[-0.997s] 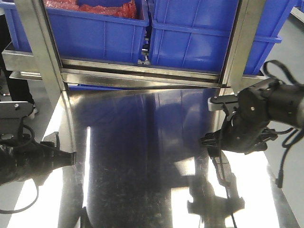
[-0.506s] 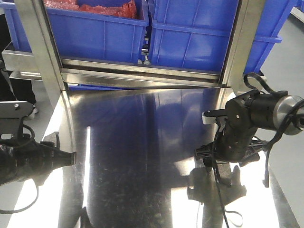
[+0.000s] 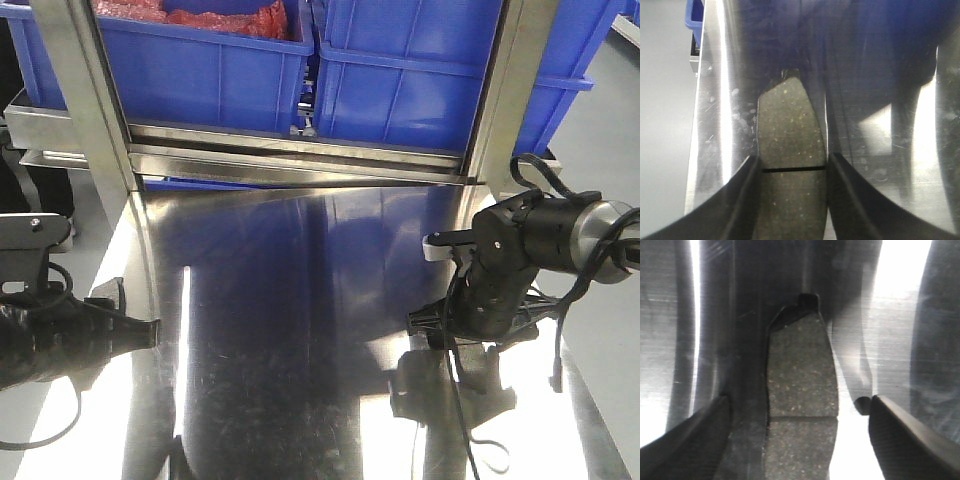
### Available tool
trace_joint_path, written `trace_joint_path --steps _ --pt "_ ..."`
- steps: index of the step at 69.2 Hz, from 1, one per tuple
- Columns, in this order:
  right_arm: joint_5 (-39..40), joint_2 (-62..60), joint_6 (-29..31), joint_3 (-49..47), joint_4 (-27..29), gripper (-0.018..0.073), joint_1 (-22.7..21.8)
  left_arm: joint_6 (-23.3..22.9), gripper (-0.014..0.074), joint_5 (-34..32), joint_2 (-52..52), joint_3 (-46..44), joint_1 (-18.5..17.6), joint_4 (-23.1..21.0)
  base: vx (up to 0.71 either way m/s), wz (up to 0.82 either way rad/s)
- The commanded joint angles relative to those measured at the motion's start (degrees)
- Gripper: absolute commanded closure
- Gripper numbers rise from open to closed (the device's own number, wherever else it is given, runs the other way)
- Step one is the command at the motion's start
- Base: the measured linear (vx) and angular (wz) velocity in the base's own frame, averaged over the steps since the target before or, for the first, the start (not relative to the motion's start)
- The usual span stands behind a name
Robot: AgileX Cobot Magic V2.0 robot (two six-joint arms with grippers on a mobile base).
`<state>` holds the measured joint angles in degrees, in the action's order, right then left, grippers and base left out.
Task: Move and align brake pads A on conveyor
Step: 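Close the right gripper on the brake pad and lift it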
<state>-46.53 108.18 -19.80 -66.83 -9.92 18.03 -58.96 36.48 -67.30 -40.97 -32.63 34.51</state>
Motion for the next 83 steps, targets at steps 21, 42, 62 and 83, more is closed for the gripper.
trace_joint_path --steps 21,42,62,83 --pt "0.83 -1.56 -0.04 -1.18 -1.37 0.0349 -0.37 -0.10 0.0430 -2.05 1.37 -1.39 0.03 1.96 0.00 0.00" --pt "1.94 -4.56 -0.05 -1.18 -1.64 0.0500 -0.37 -0.10 0.0430 -2.05 1.37 -1.39 0.03 1.96 0.00 0.00" --pt "2.30 -8.61 -0.21 -1.13 -1.58 0.0538 -0.37 -0.10 0.0430 -2.05 1.37 -1.39 0.03 1.96 0.00 0.00" --pt "0.97 -14.43 -0.47 -1.13 -1.30 0.0537 -0.37 -0.10 0.0430 -2.05 1.37 -1.39 0.03 1.96 0.00 0.00"
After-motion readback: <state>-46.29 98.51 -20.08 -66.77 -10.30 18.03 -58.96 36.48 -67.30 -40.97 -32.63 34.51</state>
